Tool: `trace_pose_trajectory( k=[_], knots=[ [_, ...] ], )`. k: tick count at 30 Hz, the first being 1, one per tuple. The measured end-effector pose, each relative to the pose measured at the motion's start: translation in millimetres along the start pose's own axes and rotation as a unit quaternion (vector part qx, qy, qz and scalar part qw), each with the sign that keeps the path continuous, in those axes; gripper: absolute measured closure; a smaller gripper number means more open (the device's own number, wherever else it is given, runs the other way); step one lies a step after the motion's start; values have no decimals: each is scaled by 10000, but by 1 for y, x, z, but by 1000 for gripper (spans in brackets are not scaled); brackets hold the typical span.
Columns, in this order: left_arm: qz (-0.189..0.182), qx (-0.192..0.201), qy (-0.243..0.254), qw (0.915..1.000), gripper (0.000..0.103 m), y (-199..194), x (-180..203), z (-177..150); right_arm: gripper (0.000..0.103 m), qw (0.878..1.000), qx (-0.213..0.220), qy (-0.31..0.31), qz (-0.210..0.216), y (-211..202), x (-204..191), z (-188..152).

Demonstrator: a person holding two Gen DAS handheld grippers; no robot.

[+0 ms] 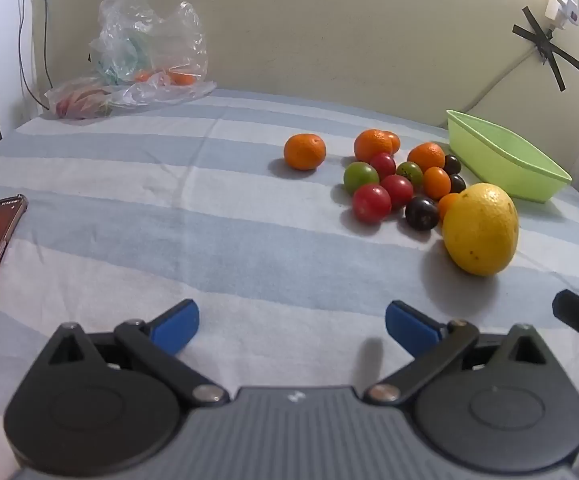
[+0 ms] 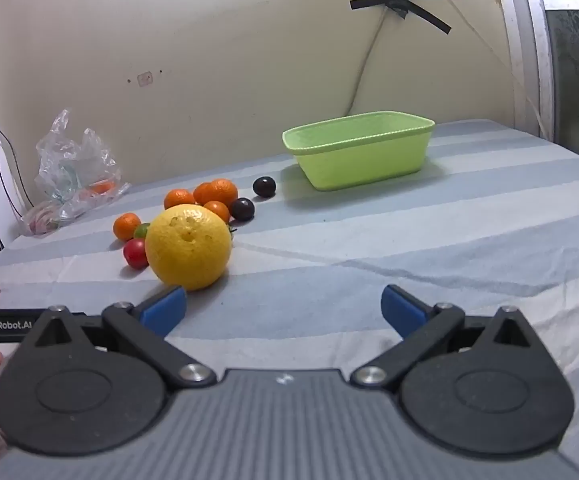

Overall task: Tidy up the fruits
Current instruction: 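Grasp the large yellow lemon with the left gripper, then carry the lemon into the green basket and open the left gripper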

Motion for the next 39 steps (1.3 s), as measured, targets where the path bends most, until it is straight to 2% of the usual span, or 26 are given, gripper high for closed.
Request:
trace_pose_trajectory(
  k=[6, 9, 11, 13, 16, 19, 22, 24, 26, 30, 31, 32, 33, 36, 39],
  knots=[
    [-180, 56, -112, 9998, 0, -3, -4, 1, 0, 10000, 59, -15, -6, 3, 3, 2],
    [-427, 237, -73, 9988, 0, -8, -7, -2, 0, 9999, 74, -95, -15, 1, 0, -1],
    [-708, 489, -65, 9963, 0, -11, -14, -7, 0, 10000, -13, -45, 32, 12, 7, 3],
    [-895, 522, 133, 9945, 0, -13, -15, -8, 0, 9999, -15, -110, 31, 11, 4, 6],
    [-969, 738, -45, 9925, 8, -20, -21, 2, 6, 9990, 16, -406, 177, 11, 1, 10],
    [-1441, 1007, 315, 9839, 19, -31, -3, 25, 17, 9953, -76, -792, 559, 14, -5, 17],
    [-2079, 1176, 835, 9675, 19, -38, 34, 44, 18, 9870, -137, -1202, 1060, 20, -15, 24],
    [-2348, 1191, 1144, 9579, 19, -37, 60, 49, 18, 9801, -170, -1483, 1307, 25, -25, 27],
    [-2461, 1102, 1387, 9529, 21, -28, 82, 52, 18, 9719, -226, -1794, 1505, 31, -35, 30],
    [-2505, 639, 1526, 9539, 28, 6, 105, 55, 17, 9580, -401, -2159, 1845, 48, -52, 30],
    [-2446, 484, 1492, 9569, 34, 17, 109, 54, 18, 9559, -418, -2204, 1894, 52, -55, 30],
    [-2413, 326, 1416, 9595, 45, 25, 109, 50, 20, 9541, -417, -2239, 1944, 54, -57, 30],
    [-2446, 202, 1293, 9607, 49, 31, 104, 46, 23, 9528, -446, -2267, 1971, 57, -57, 29],
    [-2518, 68, 942, 9632, 50, 39, 93, 41, 35, 9534, -549, -2325, 1843, 70, -54, 28],
    [-2578, 61, 841, 9625, 54, 30, 99, 45, 37, 9605, -585, -1830, 2012, 64, -42, 30]
  ],
)
Point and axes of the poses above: each gripper's, at about its wrist camera, not at the fingertips, and y roughly the way its jaws point, x to its right, z to its top, the point moved 6 cm from there along y, roughly the way its jaws point, and after that the axes turned 4 degrees about -y, right-handed, at the moved point
